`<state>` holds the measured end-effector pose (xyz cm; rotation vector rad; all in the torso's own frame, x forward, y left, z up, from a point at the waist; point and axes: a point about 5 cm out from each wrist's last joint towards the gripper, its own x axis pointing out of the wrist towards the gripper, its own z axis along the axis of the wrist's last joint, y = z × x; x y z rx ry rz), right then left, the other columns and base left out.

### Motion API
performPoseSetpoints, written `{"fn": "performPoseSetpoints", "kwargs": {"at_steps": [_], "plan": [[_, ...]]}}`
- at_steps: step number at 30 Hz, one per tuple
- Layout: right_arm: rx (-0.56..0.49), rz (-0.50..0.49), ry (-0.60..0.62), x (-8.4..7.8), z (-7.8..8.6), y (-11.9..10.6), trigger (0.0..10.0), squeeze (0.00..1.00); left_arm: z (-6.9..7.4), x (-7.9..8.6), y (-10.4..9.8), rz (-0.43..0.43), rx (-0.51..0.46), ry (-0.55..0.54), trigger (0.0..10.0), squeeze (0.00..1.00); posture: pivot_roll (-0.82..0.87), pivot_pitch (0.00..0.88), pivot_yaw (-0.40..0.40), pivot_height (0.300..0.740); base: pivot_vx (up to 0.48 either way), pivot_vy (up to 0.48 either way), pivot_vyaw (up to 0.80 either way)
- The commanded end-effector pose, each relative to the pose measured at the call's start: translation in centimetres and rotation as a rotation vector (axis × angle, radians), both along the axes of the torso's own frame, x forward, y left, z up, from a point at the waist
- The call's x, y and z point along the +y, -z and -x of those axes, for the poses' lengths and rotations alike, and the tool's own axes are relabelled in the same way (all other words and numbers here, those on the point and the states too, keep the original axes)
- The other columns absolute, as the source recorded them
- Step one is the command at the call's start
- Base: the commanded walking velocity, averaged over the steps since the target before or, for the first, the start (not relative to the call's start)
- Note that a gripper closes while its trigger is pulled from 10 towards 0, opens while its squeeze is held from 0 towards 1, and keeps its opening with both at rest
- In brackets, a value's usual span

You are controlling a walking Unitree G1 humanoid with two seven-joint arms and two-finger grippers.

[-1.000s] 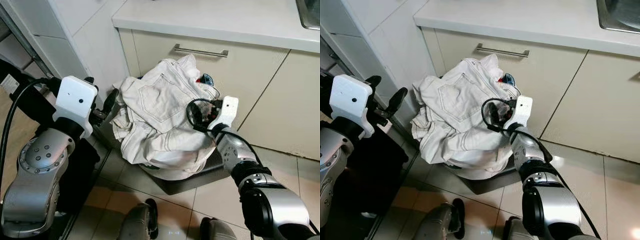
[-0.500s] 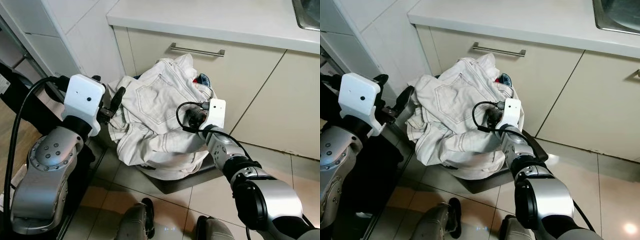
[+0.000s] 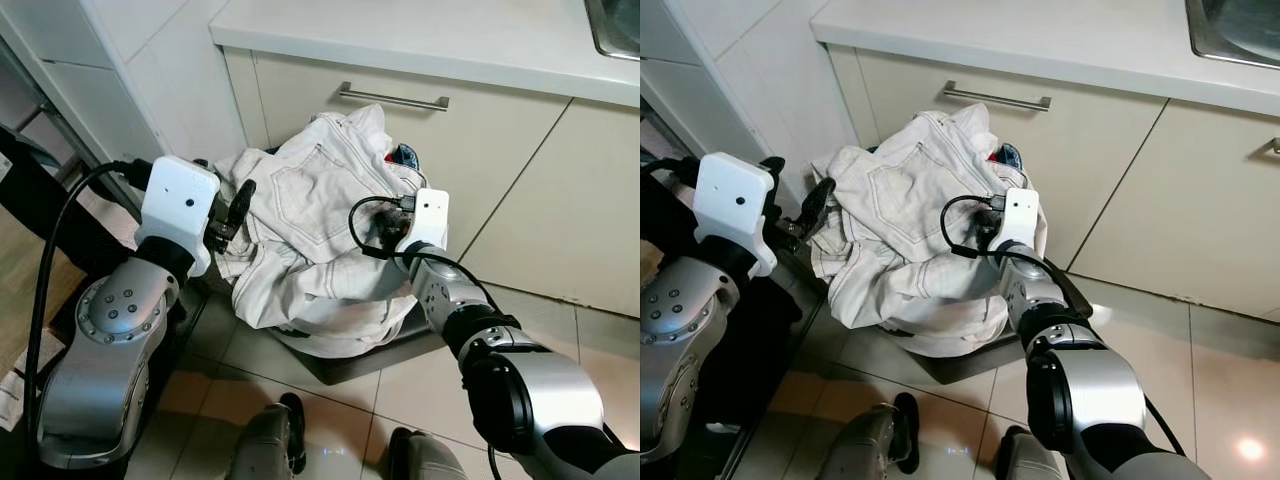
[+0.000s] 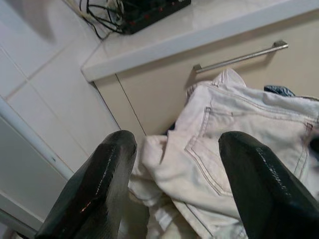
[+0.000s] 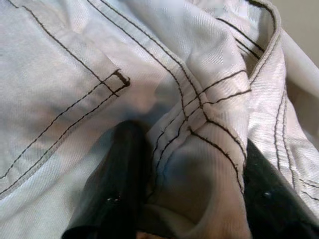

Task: Clothes washing

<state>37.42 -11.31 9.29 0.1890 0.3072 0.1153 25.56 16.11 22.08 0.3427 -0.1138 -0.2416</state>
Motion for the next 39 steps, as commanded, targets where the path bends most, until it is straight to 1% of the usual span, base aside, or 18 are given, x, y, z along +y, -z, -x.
{"fn": "performPoseSetpoints", "kwargs": {"at_steps": [1,4,12,13,15,18,20,24,25,26,27,29,32,33,34,37,38,39], "plan": [[-0.012,-0.010,-0.007,0.5,-0.3,-0.6,0.0,0.00,0.0,0.2,0.4,-0.009,0.018,-0.024,10.0,0.00,0.17,0.223,0.039,0.727,0.000,0.000,0.00],[-0.021,-0.020,-0.008,0.5,-0.5,-1.0,0.0,0.00,-0.1,0.2,0.5,-0.008,0.019,-0.027,10.0,0.00,0.16,0.222,0.036,0.727,0.000,0.000,0.00],[-0.150,-0.068,-0.025,0.3,-2.4,-5.2,0.0,0.00,-1.5,-0.9,1.1,0.016,0.002,-0.021,10.0,0.00,0.09,0.152,0.008,0.727,0.000,0.000,0.00],[-0.150,-0.068,-0.025,0.3,-2.4,-5.2,0.0,0.00,-1.5,-0.9,1.1,0.016,0.002,-0.021,10.0,0.00,0.09,0.152,0.008,0.727,0.000,0.000,0.00],[-0.181,-0.076,-0.029,0.1,-2.8,-6.2,0.0,0.01,-1.9,-1.1,1.1,0.026,-0.009,-0.020,10.0,0.00,0.08,0.141,0.004,0.727,0.000,0.000,0.00],[-0.277,-0.088,-0.037,-0.7,-3.8,-9.6,0.0,0.00,-3.2,-1.8,1.0,0.038,-0.041,-0.010,10.0,0.00,0.03,0.064,-0.017,0.727,0.000,0.000,0.00],[-0.291,-0.092,-0.039,-0.9,-4.0,-10.1,0.0,0.00,-3.5,-1.9,1.0,0.039,-0.045,-0.011,10.0,0.00,0.03,0.056,-0.019,0.727,0.000,0.000,0.00],[-0.426,-0.079,-0.084,-1.5,-4.8,-14.5,0.0,0.00,-4.7,-2.4,1.0,0.055,-0.070,-0.021,10.0,0.00,0.00,0.000,-0.041,0.727,0.000,0.000,0.00],[-0.426,-0.079,-0.084,-1.5,-4.8,-14.5,0.0,0.00,-4.7,-2.4,1.0,0.055,-0.070,-0.021,10.0,0.00,0.00,0.000,-0.041,0.727,0.000,0.000,0.00],[-0.503,-0.077,-0.097,-2.2,-5.0,-17.2,0.0,0.00,-5.3,-2.5,1.5,0.074,-0.050,-0.039,10.0,0.00,-0.01,0.000,-0.043,0.727,0.000,0.000,0.00],[-0.550,-0.073,-0.105,-2.5,-5.1,-18.8,0.0,0.00,-5.6,-2.4,1.7,0.100,-0.033,-0.051,10.0,0.00,-0.02,0.000,-0.043,0.727,0.000,0.000,0.00],[-0.608,-0.067,-0.113,-3.0,-5.0,-20.7,0.0,0.00,-6.1,-2.4,2.1,0.127,-0.012,-0.062,10.0,0.00,-0.03,0.000,-0.042,0.727,0.000,0.000,0.00],[-0.730,-0.054,-0.122,-4.1,-4.7,-24.8,0.0,0.00,-6.9,-2.4,2.6,0.152,0.005,-0.083,10.0,0.00,-0.06,0.000,-0.038,0.727,0.000,0.000,0.00],[-0.800,-0.034,-0.123,-4.8,-4.3,-26.9,0.0,0.00,-7.3,-2.4,2.7,0.152,0.006,-0.094,10.0,0.00,-0.07,0.000,-0.034,0.727,0.000,0.000,0.00],[-0.800,-0.034,-0.123,-4.8,-4.3,-26.9,0.0,0.00,-7.3,-2.4,2.7,0.152,0.006,-0.094,10.0,0.00,-0.07,0.000,-0.034,0.727,0.000,0.000,0.00],[-0.875,-0.012,-0.114,-6.0,-3.6,-29.3,0.0,0.00,-7.7,-2.7,3.0,0.145,0.006,-0.099,10.0,0.00,-0.08,0.000,-0.028,0.727,0.000,0.000,0.00],[-0.901,-0.016,-0.107,-6.6,-3.3,-30.2,0.0,0.00,-7.9,-2.8,3.0,0.137,0.007,-0.099,10.0,0.00,-0.09,0.000,-0.019,0.727,0.000,0.000,0.00],[-0.958,-0.015,-0.094,-7.9,-2.6,-31.9,0.0,0.00,-8.1,-3.1,3.1,0.127,0.002,-0.100,10.0,0.00,-0.10,0.000,-0.009,0.727,0.000,0.000,0.00]]}}
